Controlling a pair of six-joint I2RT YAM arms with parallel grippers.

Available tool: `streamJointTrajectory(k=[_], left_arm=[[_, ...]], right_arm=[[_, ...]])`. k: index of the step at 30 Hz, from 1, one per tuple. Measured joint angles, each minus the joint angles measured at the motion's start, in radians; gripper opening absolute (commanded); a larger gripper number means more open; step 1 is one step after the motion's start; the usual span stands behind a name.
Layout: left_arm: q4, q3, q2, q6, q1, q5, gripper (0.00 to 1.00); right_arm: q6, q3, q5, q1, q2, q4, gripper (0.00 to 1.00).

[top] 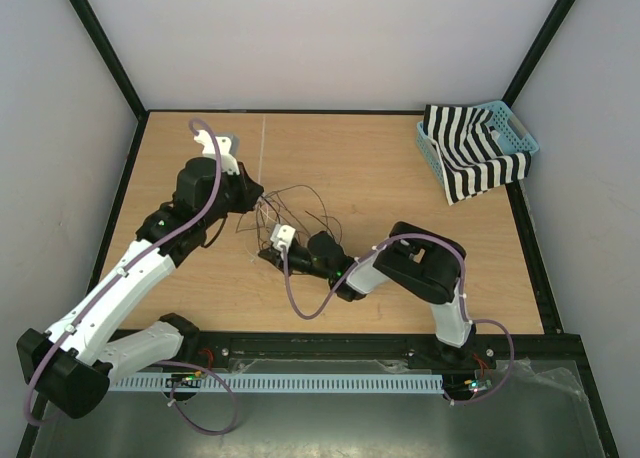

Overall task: Zip-tie the wires
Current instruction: Adjust the cable at the center of the board.

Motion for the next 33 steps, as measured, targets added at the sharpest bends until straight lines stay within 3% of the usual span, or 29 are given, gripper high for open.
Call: streamJointTrajectory(k=[4, 8, 16, 23, 28, 33], left_arm=[[0.000, 0.000, 0.000, 0.009, 0.000, 0.000, 0.00], [0.000, 0.000, 0.000, 0.018, 0.002, 0.000, 0.00], [0.000, 0.000, 0.000, 0.023, 0.014, 0.012, 0.00], [-0.001, 0.000, 0.000, 0.022, 0.019, 0.029, 0.00], [0.000, 0.000, 0.005, 0.020, 0.019, 0.042, 0.00], [0.000, 0.000, 0.007, 0.013, 0.019, 0.050, 0.00]], right_arm=[[0.010, -0.029, 0.002, 0.000, -0.042, -0.029, 0.50], [0.021, -0.074, 0.006, 0.000, -0.162, -0.108, 0.62], [0.024, -0.157, 0.004, -0.019, -0.507, -0.345, 0.67], [0.057, -0.201, -0.020, -0.140, -0.700, -0.525, 0.68], [0.068, -0.194, -0.075, -0.152, -0.731, -0.527, 0.64], [0.097, -0.193, -0.140, -0.139, -0.663, -0.429, 0.62]])
